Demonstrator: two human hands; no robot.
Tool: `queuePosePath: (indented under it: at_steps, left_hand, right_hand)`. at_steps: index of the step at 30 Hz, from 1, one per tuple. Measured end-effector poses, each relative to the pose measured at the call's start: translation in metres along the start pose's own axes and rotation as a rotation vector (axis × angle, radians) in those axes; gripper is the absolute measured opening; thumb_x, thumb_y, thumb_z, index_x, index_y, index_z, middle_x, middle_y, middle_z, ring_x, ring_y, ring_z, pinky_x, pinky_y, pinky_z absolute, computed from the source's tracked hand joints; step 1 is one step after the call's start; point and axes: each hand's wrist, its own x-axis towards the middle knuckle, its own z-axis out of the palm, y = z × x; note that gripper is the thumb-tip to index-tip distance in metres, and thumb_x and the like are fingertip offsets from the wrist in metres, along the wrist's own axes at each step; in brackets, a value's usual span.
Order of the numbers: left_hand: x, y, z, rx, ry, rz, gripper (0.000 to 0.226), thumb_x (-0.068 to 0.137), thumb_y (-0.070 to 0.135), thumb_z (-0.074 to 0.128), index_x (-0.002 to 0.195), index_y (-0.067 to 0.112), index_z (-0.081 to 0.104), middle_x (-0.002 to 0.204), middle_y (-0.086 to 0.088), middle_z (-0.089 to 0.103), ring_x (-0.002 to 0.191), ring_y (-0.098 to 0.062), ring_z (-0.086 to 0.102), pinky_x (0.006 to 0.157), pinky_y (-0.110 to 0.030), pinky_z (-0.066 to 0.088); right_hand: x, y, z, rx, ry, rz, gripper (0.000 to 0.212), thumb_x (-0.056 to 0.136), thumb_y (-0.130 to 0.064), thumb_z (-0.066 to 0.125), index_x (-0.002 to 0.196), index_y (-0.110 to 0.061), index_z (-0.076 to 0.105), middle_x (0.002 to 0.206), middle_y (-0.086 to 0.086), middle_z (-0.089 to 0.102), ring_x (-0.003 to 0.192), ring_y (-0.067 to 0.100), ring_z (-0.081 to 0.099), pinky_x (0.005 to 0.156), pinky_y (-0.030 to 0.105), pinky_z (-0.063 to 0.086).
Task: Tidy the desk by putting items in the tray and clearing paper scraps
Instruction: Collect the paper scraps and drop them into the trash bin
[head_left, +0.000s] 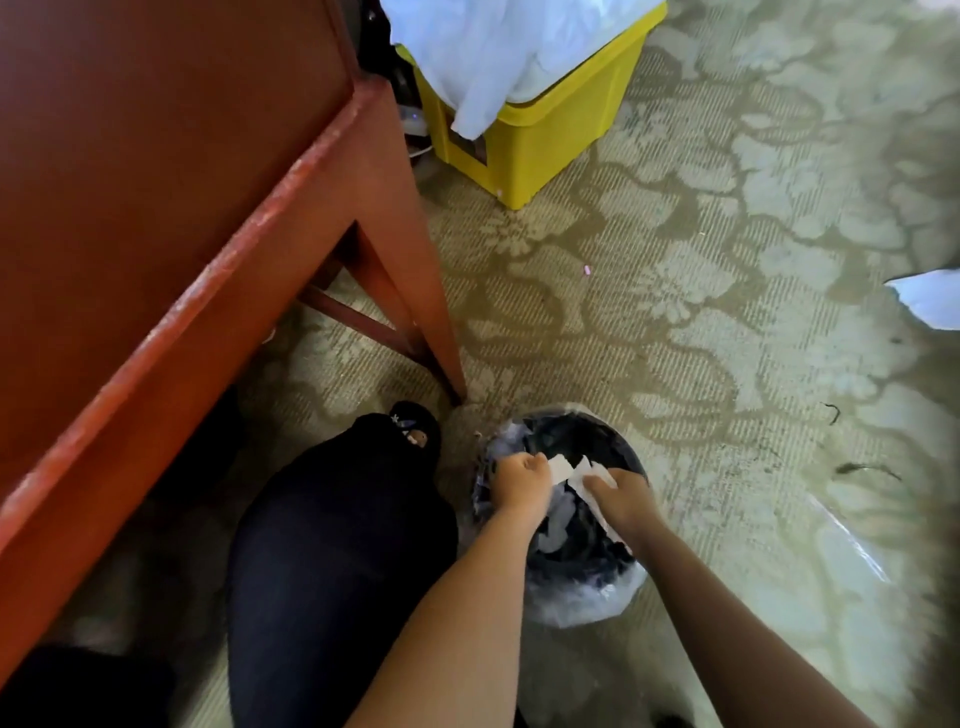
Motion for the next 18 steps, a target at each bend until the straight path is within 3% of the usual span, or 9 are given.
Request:
queuePosePath:
  at_steps: [2,3,4,6,9,12,15,16,18]
  left_hand:
    - [0.005,-0.005,0.002,-0.028,-0.058,-0.074,0.032,0.099,0.021,0.039,0.078,0.003,0.055,0.075,-0.013,0.051,0.061,-0.020,0.043,0.065,-0.030,0.036]
    - [0.007,-0.006,0.001,-0.030,-0.090,-0.110,0.030,0.099,0.021,0.037,0.090,0.003,0.059,0.088,-0.015,0.056,0.070,-0.023,0.050,0.071,-0.032,0.040]
    - [0.009,-0.006,0.001,-0.014,-0.116,-0.129,0.030,0.100,0.021,0.036,0.100,0.003,0.059,0.101,-0.015,0.059,0.084,-0.027,0.057,0.079,-0.034,0.044]
    - [0.013,-0.006,-0.002,0.027,-0.150,-0.126,0.036,0.101,0.020,0.034,0.125,0.001,0.053,0.128,-0.018,0.055,0.117,-0.034,0.054,0.098,-0.038,0.043]
    - [0.007,0.000,-0.007,0.122,-0.232,-0.137,0.044,0.103,0.023,0.029,0.144,0.009,0.034,0.148,-0.015,0.035,0.132,-0.032,0.040,0.105,-0.038,0.035]
    - [-0.002,0.001,-0.013,0.143,-0.270,-0.091,0.047,0.102,0.024,0.029,0.149,0.016,0.025,0.154,-0.010,0.027,0.136,-0.030,0.035,0.106,-0.036,0.034]
    - [-0.020,0.002,-0.019,0.275,-0.277,0.029,0.048,0.102,0.024,0.030,0.149,0.015,0.025,0.154,-0.011,0.028,0.135,-0.031,0.036,0.106,-0.036,0.035]
    - [-0.028,0.003,-0.022,0.327,-0.274,0.077,0.048,0.102,0.025,0.031,0.149,0.015,0.024,0.155,-0.011,0.026,0.135,-0.032,0.036,0.106,-0.038,0.035]
    - [-0.045,0.006,-0.028,0.424,-0.274,0.174,0.050,0.102,0.028,0.032,0.149,0.015,0.022,0.157,-0.008,0.023,0.135,-0.032,0.037,0.108,-0.042,0.036]
  right_hand:
    - [0.002,0.001,0.002,-0.014,-0.017,0.023,0.036,0.094,-0.022,0.050,0.061,-0.014,0.037,0.062,0.001,0.032,0.056,0.017,0.033,0.055,0.029,0.022]
    - [0.001,0.000,0.003,-0.025,-0.037,0.030,0.029,0.095,-0.023,0.048,0.069,-0.009,0.049,0.065,0.002,0.038,0.059,0.017,0.037,0.055,0.029,0.025]
    - [0.002,0.000,0.004,-0.036,-0.067,0.036,0.027,0.096,-0.024,0.047,0.090,0.000,0.057,0.071,0.004,0.044,0.062,0.017,0.041,0.057,0.029,0.029]
    - [0.003,-0.001,0.004,-0.038,-0.114,0.070,0.039,0.097,-0.029,0.045,0.128,-0.006,0.049,0.087,0.005,0.052,0.070,0.016,0.047,0.062,0.030,0.035]
    - [0.000,-0.006,0.003,-0.032,-0.110,0.059,0.049,0.097,-0.029,0.045,0.142,-0.011,0.039,0.089,0.006,0.058,0.071,0.020,0.054,0.059,0.029,0.039]
    - [-0.010,-0.012,-0.001,-0.066,-0.081,0.012,0.040,0.095,-0.023,0.046,0.133,-0.008,0.048,0.094,0.017,0.064,0.082,0.032,0.059,0.064,0.030,0.037]
    - [-0.021,-0.019,-0.012,-0.093,-0.078,-0.053,0.022,0.092,-0.019,0.047,0.086,-0.001,0.058,0.075,0.010,0.053,0.071,0.021,0.046,0.064,0.031,0.032]
    - [-0.025,-0.022,-0.016,-0.119,-0.062,-0.080,0.023,0.090,-0.018,0.047,0.071,-0.007,0.053,0.067,0.006,0.049,0.067,0.020,0.045,0.062,0.031,0.032]
    - [-0.034,-0.034,-0.026,-0.185,-0.038,-0.136,0.031,0.090,-0.018,0.047,0.060,-0.023,0.043,0.060,-0.003,0.046,0.062,0.018,0.046,0.056,0.028,0.034]
